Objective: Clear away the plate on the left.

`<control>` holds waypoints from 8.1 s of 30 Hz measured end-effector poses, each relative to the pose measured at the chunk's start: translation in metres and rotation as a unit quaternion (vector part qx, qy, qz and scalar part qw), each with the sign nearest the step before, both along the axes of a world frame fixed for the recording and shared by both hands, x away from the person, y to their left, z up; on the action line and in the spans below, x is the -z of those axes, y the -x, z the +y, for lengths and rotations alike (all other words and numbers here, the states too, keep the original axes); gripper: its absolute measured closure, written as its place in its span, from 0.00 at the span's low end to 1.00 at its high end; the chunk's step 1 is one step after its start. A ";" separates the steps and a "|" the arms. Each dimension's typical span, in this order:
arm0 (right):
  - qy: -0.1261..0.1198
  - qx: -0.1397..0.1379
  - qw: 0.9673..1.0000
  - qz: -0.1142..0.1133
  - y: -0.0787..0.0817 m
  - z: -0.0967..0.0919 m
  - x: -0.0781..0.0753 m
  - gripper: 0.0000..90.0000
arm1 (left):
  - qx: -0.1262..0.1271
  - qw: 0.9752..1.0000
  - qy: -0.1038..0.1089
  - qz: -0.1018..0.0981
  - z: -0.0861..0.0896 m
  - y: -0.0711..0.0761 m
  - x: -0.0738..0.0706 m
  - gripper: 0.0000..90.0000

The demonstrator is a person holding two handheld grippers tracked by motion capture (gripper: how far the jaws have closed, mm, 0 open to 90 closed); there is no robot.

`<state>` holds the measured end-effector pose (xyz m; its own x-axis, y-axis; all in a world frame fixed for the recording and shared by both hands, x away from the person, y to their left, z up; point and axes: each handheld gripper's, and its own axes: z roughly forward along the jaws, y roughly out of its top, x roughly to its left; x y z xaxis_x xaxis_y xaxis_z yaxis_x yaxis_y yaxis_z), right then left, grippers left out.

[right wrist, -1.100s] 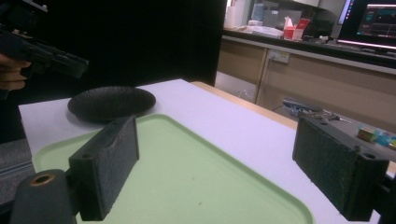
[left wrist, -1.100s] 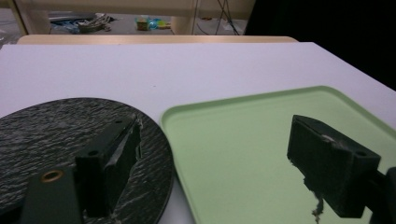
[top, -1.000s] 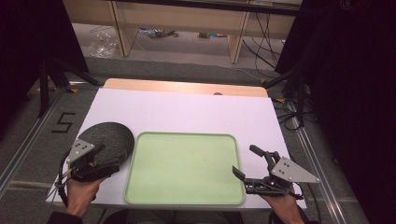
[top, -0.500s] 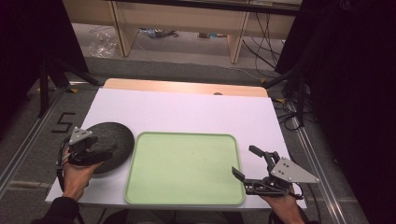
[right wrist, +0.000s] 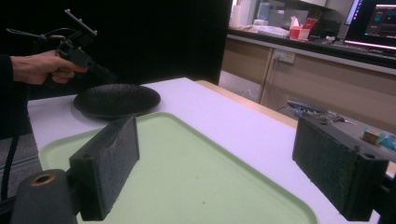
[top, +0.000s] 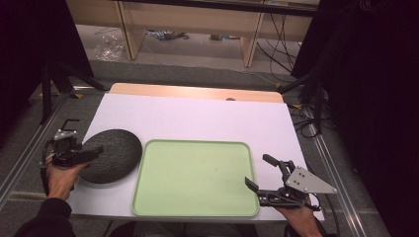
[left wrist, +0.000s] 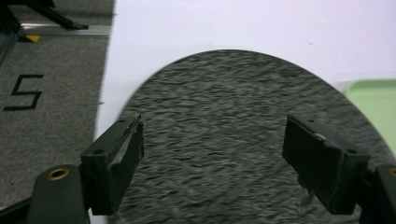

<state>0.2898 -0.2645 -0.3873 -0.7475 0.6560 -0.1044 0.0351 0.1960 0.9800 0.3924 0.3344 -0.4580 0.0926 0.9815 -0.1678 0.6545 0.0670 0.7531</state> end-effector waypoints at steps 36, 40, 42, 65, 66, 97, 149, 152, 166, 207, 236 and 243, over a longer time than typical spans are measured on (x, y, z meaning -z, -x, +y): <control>0.004 -0.002 1.000 -0.001 0.000 0.001 0.001 0.17 | -0.031 0.990 0.099 0.095 0.045 -0.012 0.027 0.55; 0.004 -0.003 1.000 0.000 0.000 0.002 0.001 0.17 | -0.028 0.988 0.107 0.107 0.048 -0.013 0.030 0.60; 0.003 -0.003 1.000 -0.002 0.000 0.001 0.001 0.17 | -0.033 0.985 0.126 0.113 0.050 -0.014 0.030 0.60; 0.005 -0.008 1.000 0.002 0.000 0.003 0.001 0.18 | -0.034 0.968 0.236 0.080 0.070 -0.009 0.028 0.84; 0.005 -0.008 1.000 0.002 0.000 0.003 0.001 0.18 | -0.034 0.968 0.236 0.080 0.070 -0.009 0.028 0.84; 0.005 -0.013 1.000 0.002 -0.001 0.004 0.002 0.18 | 0.026 0.989 0.146 -0.018 0.038 0.005 -0.062 0.97; 0.019 -0.033 0.999 0.005 -0.001 0.006 0.002 0.19 | 0.096 0.995 -0.027 0.016 -0.072 -0.002 -0.078 0.85; 0.016 -0.031 0.999 0.005 -0.001 0.006 0.002 0.19 | 0.098 0.995 -0.026 0.016 -0.069 -0.002 -0.077 0.86; 0.019 -0.038 0.999 0.010 0.000 0.006 0.002 0.18 | 0.115 0.993 -0.006 0.009 -0.061 0.000 -0.081 0.86; 0.020 -0.035 0.999 0.009 0.000 0.007 0.003 0.18 | 0.295 0.948 0.119 0.019 -0.162 0.009 -0.081 0.86; 0.020 -0.038 0.999 0.009 -0.001 0.007 0.003 0.18 | 0.339 0.925 0.159 0.065 -0.239 -0.005 -0.047 0.86; 0.020 -0.035 0.999 0.008 0.000 0.007 0.003 0.18 | 0.336 0.924 0.165 0.081 -0.230 -0.010 -0.040 0.85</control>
<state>0.2896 -0.2573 -0.3902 -0.7931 0.5979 -0.1164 0.0363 0.2371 0.9708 0.4020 0.1049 -0.4182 0.6096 0.6047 -0.5126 0.7345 -0.1877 0.6521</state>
